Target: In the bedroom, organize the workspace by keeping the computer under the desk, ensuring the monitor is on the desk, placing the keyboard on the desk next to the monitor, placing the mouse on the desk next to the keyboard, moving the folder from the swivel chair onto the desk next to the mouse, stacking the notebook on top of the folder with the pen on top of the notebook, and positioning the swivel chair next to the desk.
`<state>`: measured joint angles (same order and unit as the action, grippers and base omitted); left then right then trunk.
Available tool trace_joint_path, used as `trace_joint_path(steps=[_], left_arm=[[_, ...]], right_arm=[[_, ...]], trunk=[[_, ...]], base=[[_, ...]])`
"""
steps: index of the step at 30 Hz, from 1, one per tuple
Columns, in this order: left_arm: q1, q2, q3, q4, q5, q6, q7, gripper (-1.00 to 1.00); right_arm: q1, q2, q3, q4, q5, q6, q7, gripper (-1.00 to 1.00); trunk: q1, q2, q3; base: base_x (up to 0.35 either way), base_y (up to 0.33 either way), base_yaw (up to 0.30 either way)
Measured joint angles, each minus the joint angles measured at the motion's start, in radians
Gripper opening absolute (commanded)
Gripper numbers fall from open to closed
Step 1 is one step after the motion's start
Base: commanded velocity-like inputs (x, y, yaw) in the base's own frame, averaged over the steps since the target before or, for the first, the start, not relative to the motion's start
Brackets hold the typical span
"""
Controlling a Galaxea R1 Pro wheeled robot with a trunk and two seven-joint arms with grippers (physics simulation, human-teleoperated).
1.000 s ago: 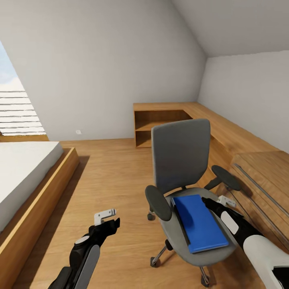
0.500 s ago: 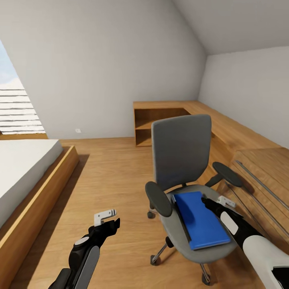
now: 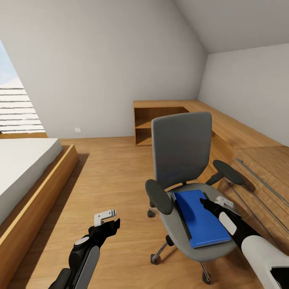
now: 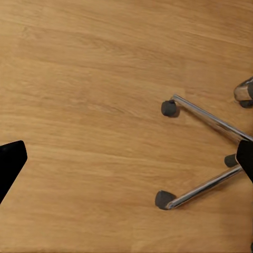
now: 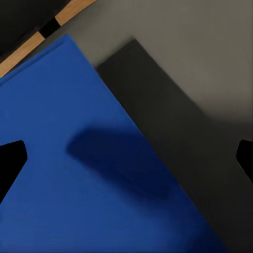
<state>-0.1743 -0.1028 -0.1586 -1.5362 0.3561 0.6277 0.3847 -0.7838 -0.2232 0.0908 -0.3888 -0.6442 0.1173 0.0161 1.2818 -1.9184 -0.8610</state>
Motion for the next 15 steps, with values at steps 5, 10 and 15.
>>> trace_joint_path(steps=[5,10,15], left_arm=[[0.0,0.0,0.0,0.0,0.0,-0.001,0.0,1.0],[0.0,0.0,0.0,0.0,0.0,0.0,0.0,1.0],[0.0,0.0,0.0,0.001,0.0,-0.001,0.0,1.0]], right_arm=[[0.0,0.002,0.0,0.0,0.0,0.0,0.0,1.0],[-0.001,0.001,0.0,0.0,0.0,0.0,0.0,1.0],[-0.001,0.001,-0.001,-0.015,0.004,0.0,0.001,1.0]], trunk=[[0.015,-0.028,-0.012],[0.023,-0.042,-0.019],[0.034,-0.063,-0.028]], base=[[0.0,0.0,0.0],[0.0,0.0,0.0],[0.0,0.0,0.0]])
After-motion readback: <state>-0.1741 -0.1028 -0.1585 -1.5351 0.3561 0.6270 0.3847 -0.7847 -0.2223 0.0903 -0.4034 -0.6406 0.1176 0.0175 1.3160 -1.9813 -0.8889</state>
